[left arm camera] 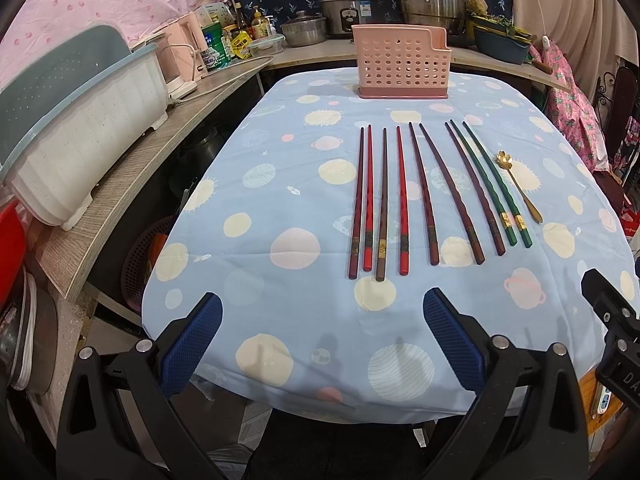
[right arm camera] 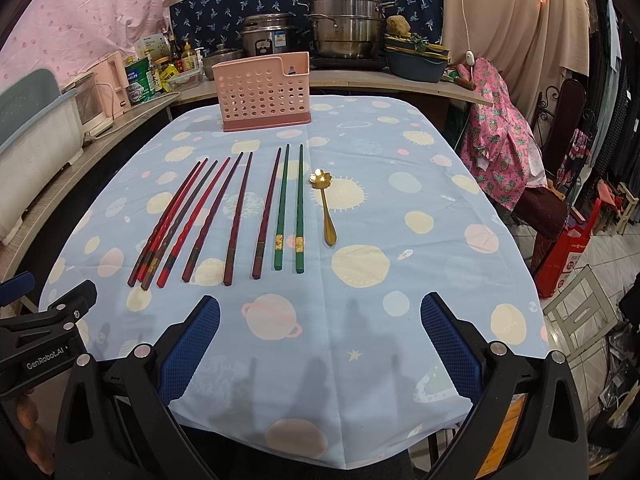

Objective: Organize utensils

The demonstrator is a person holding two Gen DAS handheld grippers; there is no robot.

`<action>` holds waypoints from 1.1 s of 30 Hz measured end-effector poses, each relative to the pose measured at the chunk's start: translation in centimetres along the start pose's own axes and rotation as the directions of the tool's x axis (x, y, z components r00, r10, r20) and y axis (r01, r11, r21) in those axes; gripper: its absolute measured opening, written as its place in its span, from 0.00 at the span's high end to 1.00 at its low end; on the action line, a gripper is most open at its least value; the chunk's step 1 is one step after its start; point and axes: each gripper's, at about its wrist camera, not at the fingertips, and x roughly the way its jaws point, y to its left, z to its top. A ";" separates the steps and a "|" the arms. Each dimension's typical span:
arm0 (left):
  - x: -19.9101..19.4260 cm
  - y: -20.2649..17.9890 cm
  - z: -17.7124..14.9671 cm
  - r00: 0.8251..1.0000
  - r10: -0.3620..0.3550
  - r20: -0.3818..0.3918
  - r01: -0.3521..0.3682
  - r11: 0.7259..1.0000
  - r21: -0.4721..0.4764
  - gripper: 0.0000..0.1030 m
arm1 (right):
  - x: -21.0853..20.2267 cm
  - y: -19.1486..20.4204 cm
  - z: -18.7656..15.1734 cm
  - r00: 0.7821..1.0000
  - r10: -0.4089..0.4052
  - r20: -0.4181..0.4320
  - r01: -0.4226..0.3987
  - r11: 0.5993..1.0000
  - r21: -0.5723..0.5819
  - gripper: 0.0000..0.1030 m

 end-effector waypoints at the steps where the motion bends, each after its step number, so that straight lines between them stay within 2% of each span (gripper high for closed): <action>1: 0.0 0.0 0.0 1.000 -0.001 0.000 0.001 1.000 -0.001 0.07 | 0.0 0.0 0.0 1.000 -0.001 0.000 0.001 1.000 -0.001 0.06; 33: -0.1 -0.3 -0.1 1.000 -0.005 -0.002 0.005 1.000 0.000 0.07 | 0.0 0.0 0.0 1.000 -0.002 -0.001 0.002 1.000 0.000 0.06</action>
